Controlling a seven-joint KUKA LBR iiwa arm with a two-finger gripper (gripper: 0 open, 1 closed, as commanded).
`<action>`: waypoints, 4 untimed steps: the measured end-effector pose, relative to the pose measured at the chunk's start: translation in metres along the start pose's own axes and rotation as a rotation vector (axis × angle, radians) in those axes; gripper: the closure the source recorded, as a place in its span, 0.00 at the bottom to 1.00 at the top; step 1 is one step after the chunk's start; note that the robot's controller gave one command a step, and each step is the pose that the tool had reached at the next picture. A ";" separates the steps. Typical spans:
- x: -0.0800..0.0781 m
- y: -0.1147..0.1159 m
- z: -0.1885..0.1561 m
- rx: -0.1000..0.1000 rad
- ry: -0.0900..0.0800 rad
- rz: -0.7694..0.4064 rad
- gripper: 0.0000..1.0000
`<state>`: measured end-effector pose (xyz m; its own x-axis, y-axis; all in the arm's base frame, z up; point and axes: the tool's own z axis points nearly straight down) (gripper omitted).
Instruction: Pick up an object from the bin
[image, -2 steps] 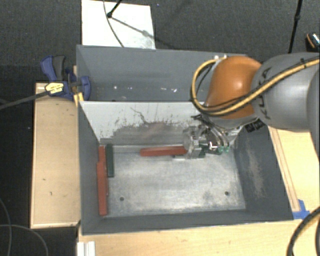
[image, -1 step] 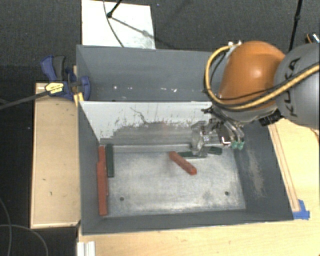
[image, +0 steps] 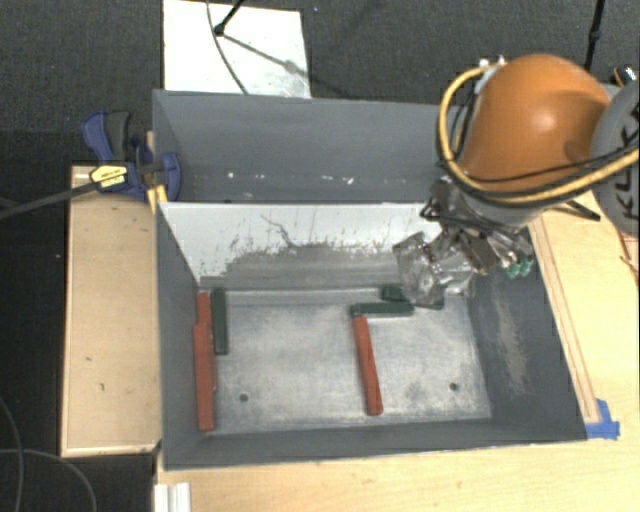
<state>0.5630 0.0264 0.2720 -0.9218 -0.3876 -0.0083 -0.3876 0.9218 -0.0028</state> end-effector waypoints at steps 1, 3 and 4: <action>0.044 0.002 0.067 -0.003 0.011 0.175 1.00; 0.005 -0.025 0.206 -0.003 0.010 0.179 0.00; -0.023 0.030 0.200 -0.004 0.001 -0.299 0.00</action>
Offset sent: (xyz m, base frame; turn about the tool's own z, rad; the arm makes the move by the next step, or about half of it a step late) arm -0.0401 -0.0144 -0.0659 0.1735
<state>0.5739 0.0634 0.0722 -0.7665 -0.6422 -0.0065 -0.6422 0.7665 -0.0005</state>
